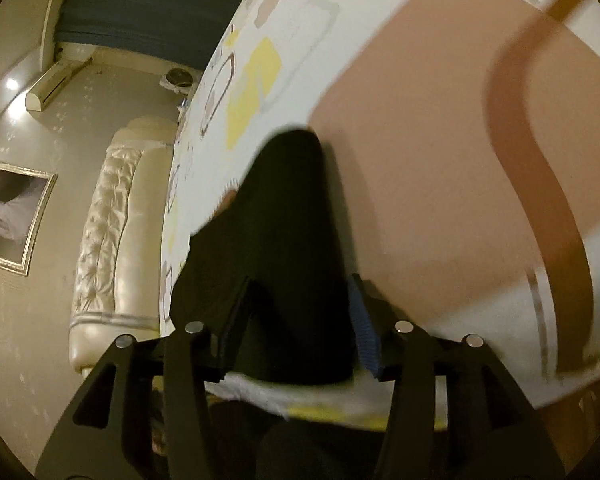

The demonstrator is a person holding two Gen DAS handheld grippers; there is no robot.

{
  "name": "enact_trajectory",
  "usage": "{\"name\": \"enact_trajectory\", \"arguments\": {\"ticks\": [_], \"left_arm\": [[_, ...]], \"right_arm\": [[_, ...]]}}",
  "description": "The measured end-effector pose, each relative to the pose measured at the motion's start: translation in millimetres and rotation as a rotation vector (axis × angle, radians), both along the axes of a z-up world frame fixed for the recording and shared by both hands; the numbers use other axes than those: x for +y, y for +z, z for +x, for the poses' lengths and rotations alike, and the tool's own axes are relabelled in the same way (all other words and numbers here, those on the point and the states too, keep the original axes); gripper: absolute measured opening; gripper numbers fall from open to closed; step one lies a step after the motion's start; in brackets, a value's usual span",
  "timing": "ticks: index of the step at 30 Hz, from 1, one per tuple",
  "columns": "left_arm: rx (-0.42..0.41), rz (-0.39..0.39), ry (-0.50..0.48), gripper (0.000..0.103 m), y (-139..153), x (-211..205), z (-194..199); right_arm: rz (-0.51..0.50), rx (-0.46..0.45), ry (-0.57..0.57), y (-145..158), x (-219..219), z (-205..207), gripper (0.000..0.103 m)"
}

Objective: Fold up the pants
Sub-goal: 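Grasp the black pants edge with the right gripper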

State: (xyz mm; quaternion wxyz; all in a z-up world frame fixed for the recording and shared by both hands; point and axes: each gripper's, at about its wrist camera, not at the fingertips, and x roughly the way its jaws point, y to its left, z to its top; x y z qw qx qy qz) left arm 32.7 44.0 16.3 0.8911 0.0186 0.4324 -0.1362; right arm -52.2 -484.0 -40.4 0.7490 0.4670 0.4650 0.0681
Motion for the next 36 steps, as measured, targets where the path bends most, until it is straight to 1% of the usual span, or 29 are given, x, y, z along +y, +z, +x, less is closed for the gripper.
{"name": "enact_trajectory", "arguments": {"ticks": [2, 3, 4, 6, 8, 10, 12, 13, 15, 16, 17, 18, 19, 21, 23, 25, 28, 30, 33, 36], "left_arm": [[-0.003, 0.003, -0.006, 0.090, 0, -1, -1], [-0.004, 0.004, -0.007, 0.090, 1, -1, -1], [-0.005, 0.006, -0.009, 0.090, 1, -1, -1], [-0.009, 0.014, -0.012, 0.090, 1, -2, -1], [-0.009, 0.020, -0.010, 0.090, 0, 0, 0], [-0.005, 0.018, -0.006, 0.090, 0, 1, -1], [-0.007, 0.014, 0.001, 0.090, 1, 3, 0], [-0.009, 0.014, 0.003, 0.090, 1, 4, 0], [-0.011, 0.010, 0.007, 0.090, 1, 5, 0], [-0.007, 0.005, 0.008, 0.090, 1, 6, 1], [0.000, -0.001, 0.011, 0.090, 0, 7, 2], [0.004, -0.005, 0.014, 0.090, 0, 8, 3], [0.007, -0.008, 0.018, 0.090, 0, 10, 3], [0.013, -0.021, 0.028, 0.090, 0, 14, 4], [0.018, -0.037, 0.042, 0.090, 1, 19, 6], [0.022, -0.045, 0.055, 0.090, 1, 24, 7], [0.035, -0.063, 0.078, 0.090, 1, 35, 10], [0.045, -0.080, 0.099, 0.090, 1, 44, 13], [0.056, -0.109, 0.132, 0.090, 2, 64, 19], [0.080, -0.159, 0.170, 0.090, 2, 97, 31]], "right_arm": [[-0.007, 0.007, -0.015, -5, -1, -11, 0.044], [-0.021, 0.016, -0.027, -7, -2, -13, 0.034], [-0.044, 0.023, -0.034, -10, -1, -14, 0.030], [-0.067, 0.012, -0.040, -11, 2, -15, 0.029], [-0.062, 0.013, -0.056, -10, 2, -17, 0.029], [-0.065, 0.017, -0.062, -3, 4, -18, 0.032], [-0.108, 0.013, -0.081, 11, 5, -21, 0.034], [-0.147, -0.003, -0.102, 22, 6, -22, 0.034], [-0.182, -0.049, -0.145, 41, 7, -26, 0.035], [-0.174, -0.088, -0.155, 51, 11, -26, 0.036], [-0.144, -0.124, -0.150, 58, 17, -25, 0.039], [-0.113, -0.145, -0.136, 60, 24, -22, 0.043], [-0.089, -0.155, -0.117, 60, 30, -19, 0.046], [-0.057, -0.154, -0.063, 56, 44, -12, 0.047], [-0.056, -0.137, -0.009, 48, 61, -2, 0.047], [-0.069, -0.099, 0.016, 36, 74, 6, 0.048], [-0.067, -0.050, 0.007, 17, 76, 10, 0.048], [-0.036, -0.044, -0.010, 8, 72, 9, 0.048], [-0.017, -0.040, -0.018, 6, 70, 6, 0.048], [-0.027, -0.047, -0.012, 6, 73, 5, 0.048]]}}
